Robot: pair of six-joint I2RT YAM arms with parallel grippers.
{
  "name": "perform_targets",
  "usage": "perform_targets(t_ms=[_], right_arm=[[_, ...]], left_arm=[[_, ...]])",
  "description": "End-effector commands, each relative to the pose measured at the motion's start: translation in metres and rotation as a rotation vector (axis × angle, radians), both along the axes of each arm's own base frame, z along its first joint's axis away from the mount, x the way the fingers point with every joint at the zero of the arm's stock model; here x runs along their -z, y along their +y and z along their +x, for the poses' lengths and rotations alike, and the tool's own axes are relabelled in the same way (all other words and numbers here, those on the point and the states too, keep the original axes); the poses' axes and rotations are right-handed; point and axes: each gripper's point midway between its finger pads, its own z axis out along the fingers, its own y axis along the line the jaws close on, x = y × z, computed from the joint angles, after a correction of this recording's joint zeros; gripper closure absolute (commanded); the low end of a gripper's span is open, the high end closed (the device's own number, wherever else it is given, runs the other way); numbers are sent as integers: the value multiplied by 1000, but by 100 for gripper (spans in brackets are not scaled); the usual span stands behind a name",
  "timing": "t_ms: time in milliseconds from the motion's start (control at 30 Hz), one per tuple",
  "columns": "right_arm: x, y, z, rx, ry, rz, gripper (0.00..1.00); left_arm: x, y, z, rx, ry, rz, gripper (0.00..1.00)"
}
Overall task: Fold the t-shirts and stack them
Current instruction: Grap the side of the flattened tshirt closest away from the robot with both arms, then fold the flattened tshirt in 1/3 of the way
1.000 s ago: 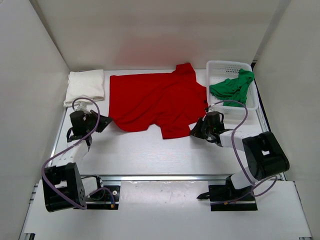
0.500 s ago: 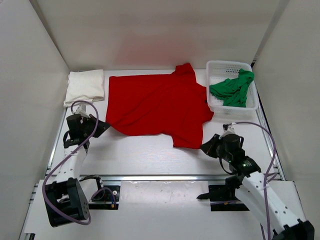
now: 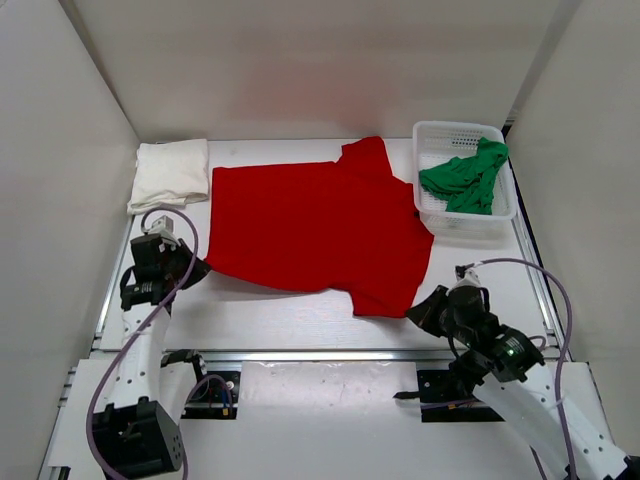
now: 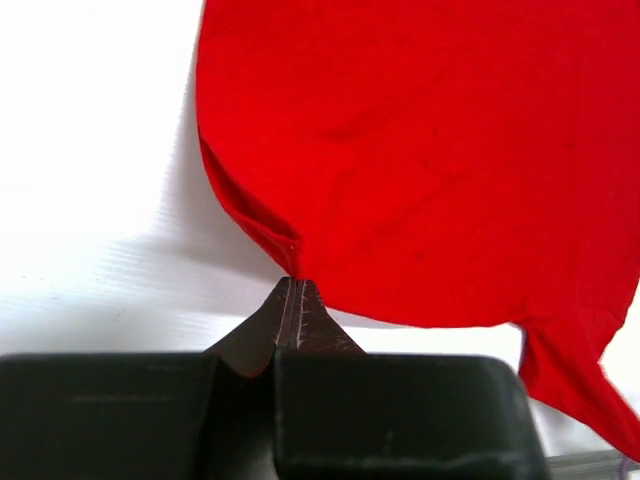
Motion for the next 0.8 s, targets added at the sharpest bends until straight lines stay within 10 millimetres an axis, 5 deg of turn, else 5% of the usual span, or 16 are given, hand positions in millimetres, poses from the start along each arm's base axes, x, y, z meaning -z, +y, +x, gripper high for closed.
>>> perform_targets(t_ms=[0,133,267,300,433,767], right_arm=[[-14,2,24,20,-41,-41,100],[-19,3,69,-59,-99,-79,100],[-35,-22,131,2,-138,-53,100],[-23,-24,139,-9,-106,-102,100],[-54,-21,191,-11,-169,-117,99],[-75,-24,304,10,-213,-177,100]], left_arm=[[-4,10,5,-29,22,1,100],[-2,13,20,-69,-4,-109,100],[-5,18,45,-141,-31,-168,100],[-8,15,52,-141,-37,-181,100],[-12,19,78,-186,-58,-200,100],[17,23,136,-226,31,-221,100]])
